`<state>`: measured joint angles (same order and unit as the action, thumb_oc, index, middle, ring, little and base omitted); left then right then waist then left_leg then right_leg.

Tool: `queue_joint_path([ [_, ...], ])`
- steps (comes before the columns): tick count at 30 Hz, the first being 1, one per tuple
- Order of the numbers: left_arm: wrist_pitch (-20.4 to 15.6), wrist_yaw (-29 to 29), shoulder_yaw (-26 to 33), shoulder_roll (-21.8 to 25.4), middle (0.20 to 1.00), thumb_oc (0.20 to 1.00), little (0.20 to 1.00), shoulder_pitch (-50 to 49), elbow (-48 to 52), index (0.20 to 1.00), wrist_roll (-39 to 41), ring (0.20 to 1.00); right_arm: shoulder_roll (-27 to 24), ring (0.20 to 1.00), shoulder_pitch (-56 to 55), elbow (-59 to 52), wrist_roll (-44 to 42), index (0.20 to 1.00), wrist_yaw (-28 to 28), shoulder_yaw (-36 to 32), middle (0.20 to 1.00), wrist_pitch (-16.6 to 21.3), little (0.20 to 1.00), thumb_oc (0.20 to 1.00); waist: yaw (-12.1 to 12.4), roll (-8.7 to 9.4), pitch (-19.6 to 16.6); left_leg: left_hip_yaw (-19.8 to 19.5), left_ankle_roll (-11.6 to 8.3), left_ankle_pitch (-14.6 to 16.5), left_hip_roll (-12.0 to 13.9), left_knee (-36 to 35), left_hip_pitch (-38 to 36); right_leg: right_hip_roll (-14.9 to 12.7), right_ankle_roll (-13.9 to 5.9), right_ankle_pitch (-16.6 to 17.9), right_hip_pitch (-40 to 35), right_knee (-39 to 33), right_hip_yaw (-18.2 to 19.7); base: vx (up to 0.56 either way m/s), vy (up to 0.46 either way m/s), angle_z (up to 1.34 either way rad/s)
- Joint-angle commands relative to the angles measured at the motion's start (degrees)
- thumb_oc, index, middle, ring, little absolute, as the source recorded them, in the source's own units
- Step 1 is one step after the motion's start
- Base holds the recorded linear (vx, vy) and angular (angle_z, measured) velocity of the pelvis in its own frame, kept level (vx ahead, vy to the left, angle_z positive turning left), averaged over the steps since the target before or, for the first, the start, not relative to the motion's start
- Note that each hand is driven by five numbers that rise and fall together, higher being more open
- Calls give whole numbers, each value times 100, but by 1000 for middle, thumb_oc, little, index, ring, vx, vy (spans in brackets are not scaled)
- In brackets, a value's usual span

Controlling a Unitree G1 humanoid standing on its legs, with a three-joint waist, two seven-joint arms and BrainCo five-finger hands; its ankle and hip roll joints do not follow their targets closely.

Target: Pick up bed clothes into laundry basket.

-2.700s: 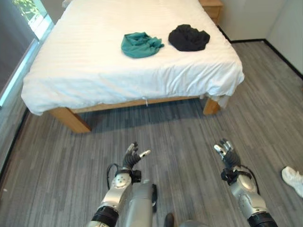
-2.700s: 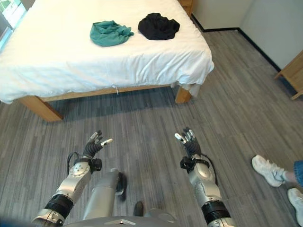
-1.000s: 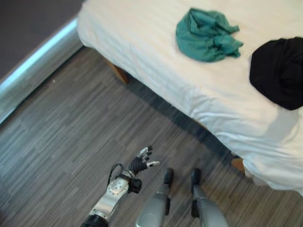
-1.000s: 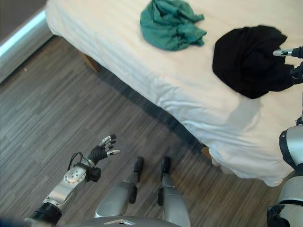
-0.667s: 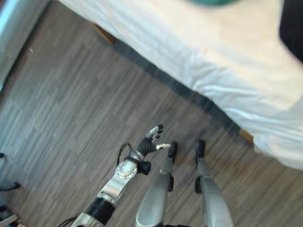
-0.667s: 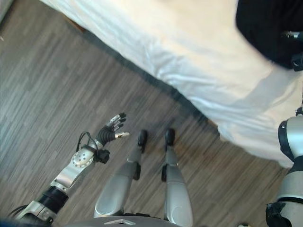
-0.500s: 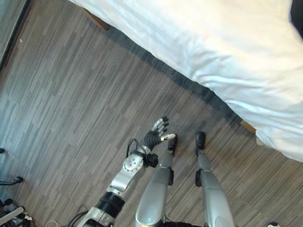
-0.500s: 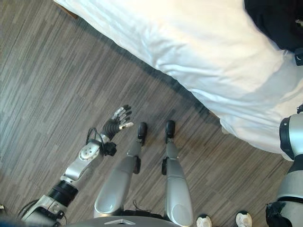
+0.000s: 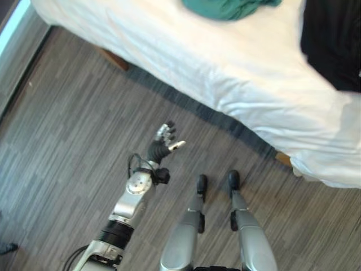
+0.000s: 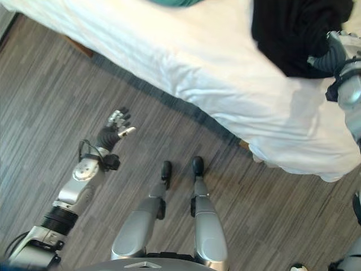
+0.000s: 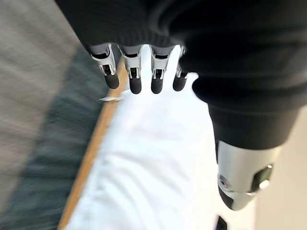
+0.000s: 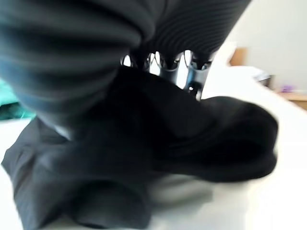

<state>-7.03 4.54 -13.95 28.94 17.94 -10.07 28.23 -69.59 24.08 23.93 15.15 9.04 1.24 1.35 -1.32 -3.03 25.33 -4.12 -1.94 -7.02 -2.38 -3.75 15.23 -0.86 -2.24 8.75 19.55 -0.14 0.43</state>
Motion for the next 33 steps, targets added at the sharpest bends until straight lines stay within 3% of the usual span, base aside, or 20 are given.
queue_joint_path([
  [1,-255,127,160,-27,1000,1000,1000,128,-149,1000,-402,1000,-135,200,-1049,-392,-156,200,122,-856,200,-188,200,200,-464,221,-480,-131,-164,-107,-39,-125,-211,35,-23,-200,-104,231,367,138,-62,14],
  [4,-208,120,145,262,1000,1000,1000,474,-284,1000,-608,1000,497,200,-2405,-824,-332,200,130,-2025,200,-41,200,200,-618,244,-764,-105,-162,49,62,-125,-647,137,27,-296,-471,249,415,185,-108,-4],
  [5,-141,110,305,499,1000,1000,1000,614,-347,1000,-864,1000,961,200,-2850,-1233,-452,200,-10,-2305,200,53,200,200,-720,376,-898,36,-189,223,191,299,-889,230,73,-344,-774,192,488,144,-140,-7],
  [6,-141,110,274,503,1000,1000,1000,637,-348,1000,-864,1000,994,200,-2918,-1279,-447,200,-23,-2379,200,41,200,200,-681,393,-884,47,-190,219,183,341,-864,224,70,-307,-775,172,500,189,-272,-19],
  [7,-58,190,317,675,1000,1000,1000,1004,-525,1000,-1114,1000,1331,200,-3110,-1356,-679,200,-101,-2420,200,132,200,200,-721,601,-955,45,-188,210,174,1196,-726,284,128,-295,-1079,129,568,78,-158,-29],
  [8,-62,195,289,690,1000,1000,1000,1037,-544,1000,-1117,1000,1363,200,-3127,-1375,-680,200,-107,-2445,200,126,200,200,-701,620,-918,45,-188,265,174,1305,-700,288,128,-290,-1111,113,569,142,-204,-56],
  [10,-50,410,286,675,1000,1000,1000,1359,-877,1000,-1140,1000,1682,200,-3169,-1415,-876,200,-103,-2388,200,165,200,200,-618,802,-924,-251,-21,243,6,1961,-445,343,158,-313,-1345,110,815,59,-81,-55],
  [12,-19,555,334,671,1000,1000,1000,1611,-1179,1000,-1019,1000,1800,200,-3256,-1568,-1034,200,-162,-2444,200,149,200,200,-622,871,-1038,-306,118,317,-43,1636,-77,384,99,-343,-1492,95,1106,167,33,-77],
  [13,27,717,236,693,1000,1000,1000,2002,-1598,1000,-944,1000,1810,200,-3205,-1610,-1194,200,-102,-2364,200,194,200,200,-638,823,-1123,-383,64,-95,133,1197,141,511,76,-376,-1618,117,1366,212,88,-115],
  [14,8,714,211,696,1000,1000,1000,2047,-1643,1000,-935,1000,1818,200,-3202,-1607,-1199,200,-101,-2373,200,194,200,200,-597,842,-1112,-350,60,-135,144,1119,97,510,77,-372,-1614,124,1400,259,202,-100],
  [15,87,897,63,957,1000,1000,1000,2487,-1996,1000,-1169,1000,1760,200,-3107,-1560,-1253,200,-25,-2287,200,190,200,200,-621,744,-1151,-501,-50,-568,264,665,302,630,84,-488,-1762,140,1640,209,186,-108],
  [16,80,913,-64,1100,1000,1000,1000,2770,-2274,1000,-1125,1000,1718,200,-3015,-1522,-1272,200,30,-2249,200,197,200,200,-567,763,-1141,-534,-113,-721,286,346,320,641,62,-537,-1850,143,1835,307,291,-124],
  [17,155,960,-145,1292,1000,1000,1000,3035,-2563,1000,-1265,1000,1700,200,-2918,-1533,-1278,200,66,-2191,200,184,200,200,-571,733,-1160,-607,-145,-751,267,242,327,648,19,-597,-1977,124,2046,330,371,-150],
  [19,313,1181,-360,1614,1000,1000,1000,3591,-3008,1000,-1651,1000,1878,200,-2769,-1656,-1222,200,24,-1924,200,100,200,200,-649,684,-1270,-417,-119,-474,308,460,154,450,-133,-775,-2188,101,2403,294,444,-82],
  [22,345,1351,-542,1825,1000,1000,1000,4001,-3456,1000,-1910,1000,2007,200,-2714,-1645,-1240,200,72,-1836,200,134,200,200,-666,697,-1296,-182,-26,-283,282,611,105,323,-261,-701,-2129,21,2570,96,234,-141],
  [24,483,1517,-948,2251,1000,1000,1000,4597,-3959,1000,-2393,1000,2115,200,-2502,-1574,-1168,200,108,-1611,200,135,200,200,-611,796,-1312,161,70,-150,324,646,96,185,-429,-606,-1987,-55,2638,80,336,-81],
  [25,666,1564,-1303,2508,1000,1000,1000,5088,-4322,1000,-2861,1000,2079,200,-2278,-1325,-1125,200,158,-1345,200,117,200,200,-552,848,-1336,432,138,-89,361,578,77,74,-535,-555,-1817,1,2465,63,266,-103],
  [26,661,1562,-1352,2516,1000,1000,1000,5147,-4352,1000,-2857,1000,2102,200,-2249,-1306,-1124,200,164,-1335,200,120,200,200,-536,877,-1327,448,141,-90,361,572,76,70,-538,-557,-1809,3,2481,48,312,-128],
  [27,1077,1552,-2030,2750,1000,1000,1000,5735,-5036,1000,-3928,1000,2022,200,-2034,-1284,-1011,200,141,-1039,200,96,200,200,-535,908,-1345,649,175,-62,406,440,-10,25,-622,-459,-1649,44,2287,32,178,-110],
  [33,1458,1052,-3537,2734,1000,1000,1000,6842,-6339,1000,-5693,1000,1879,200,-1837,-1215,-990,200,129,-818,200,193,200,200,-627,1161,-1422,835,224,-7,403,237,-183,-47,-771,-156,-1554,-46,2115,40,122,-37],
])
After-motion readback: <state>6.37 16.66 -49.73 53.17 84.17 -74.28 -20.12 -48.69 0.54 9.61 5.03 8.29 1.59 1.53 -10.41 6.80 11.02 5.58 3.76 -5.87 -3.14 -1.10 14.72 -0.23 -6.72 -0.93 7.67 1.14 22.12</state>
